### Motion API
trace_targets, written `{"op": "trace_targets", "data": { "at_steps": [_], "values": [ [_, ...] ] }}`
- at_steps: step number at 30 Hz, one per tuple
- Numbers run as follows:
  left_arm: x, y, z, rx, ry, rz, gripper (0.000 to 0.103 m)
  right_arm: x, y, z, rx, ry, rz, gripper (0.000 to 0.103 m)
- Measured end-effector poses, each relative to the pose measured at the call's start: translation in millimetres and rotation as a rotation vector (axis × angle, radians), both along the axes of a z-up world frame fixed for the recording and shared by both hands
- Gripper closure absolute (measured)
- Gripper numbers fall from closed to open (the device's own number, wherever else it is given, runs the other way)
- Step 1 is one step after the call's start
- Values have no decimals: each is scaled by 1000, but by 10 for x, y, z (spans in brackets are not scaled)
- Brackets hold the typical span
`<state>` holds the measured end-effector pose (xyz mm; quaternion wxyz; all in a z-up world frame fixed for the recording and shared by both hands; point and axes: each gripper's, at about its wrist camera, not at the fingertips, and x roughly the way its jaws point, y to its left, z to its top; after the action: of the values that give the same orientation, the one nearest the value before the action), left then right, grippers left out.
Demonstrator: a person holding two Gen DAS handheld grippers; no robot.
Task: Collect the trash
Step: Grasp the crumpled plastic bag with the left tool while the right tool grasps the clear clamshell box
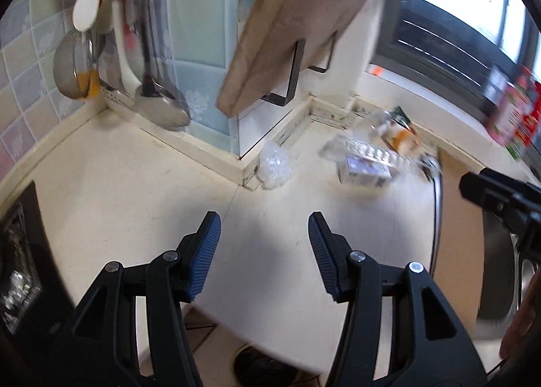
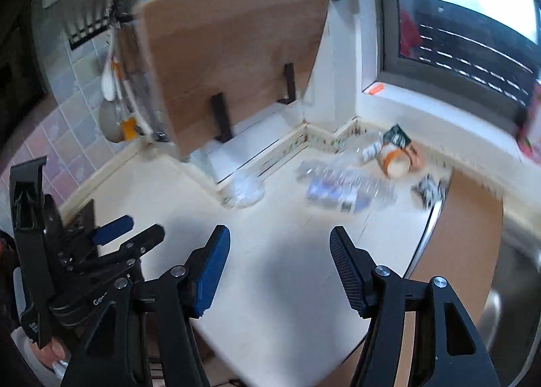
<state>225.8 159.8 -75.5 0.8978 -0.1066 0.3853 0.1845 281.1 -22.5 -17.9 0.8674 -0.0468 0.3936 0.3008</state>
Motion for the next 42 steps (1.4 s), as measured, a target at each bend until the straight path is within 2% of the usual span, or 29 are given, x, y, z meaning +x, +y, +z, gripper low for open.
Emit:
{"op": "trace_targets", "data": {
  "at_steps": [7, 9, 12, 16, 24, 29, 34, 42],
  "values": [
    [708, -36, -497, -7, 1, 143, 45, 1335, -176, -295, -68, -35, 54, 40],
    [902, -43, -661, 5, 16, 166, 45, 1561, -231, -432, -73, -33, 61, 40],
    [1163, -84, -878, 65, 50, 191, 45, 1939, -246, -658, -85, -19, 82, 39],
    [1431, -92, -1109, 103, 89, 219, 45, 2163, -172, -906, -118, -12, 128, 40],
    [1704, 31, -1399, 92, 112, 321, 45, 2125, 99, -1169, -208, -102, 263, 34],
    [1792, 71, -1488, 110, 88, 383, 45, 2106, 223, -1309, -247, -120, 317, 33],
    [1878, 171, -1541, 77, 61, 444, 45, 2089, 287, -1441, -289, -121, 347, 33],
    [2053, 281, -1724, 9, 68, 496, 45, 2092, 297, -1499, -305, -124, 384, 32]
  ]
}}
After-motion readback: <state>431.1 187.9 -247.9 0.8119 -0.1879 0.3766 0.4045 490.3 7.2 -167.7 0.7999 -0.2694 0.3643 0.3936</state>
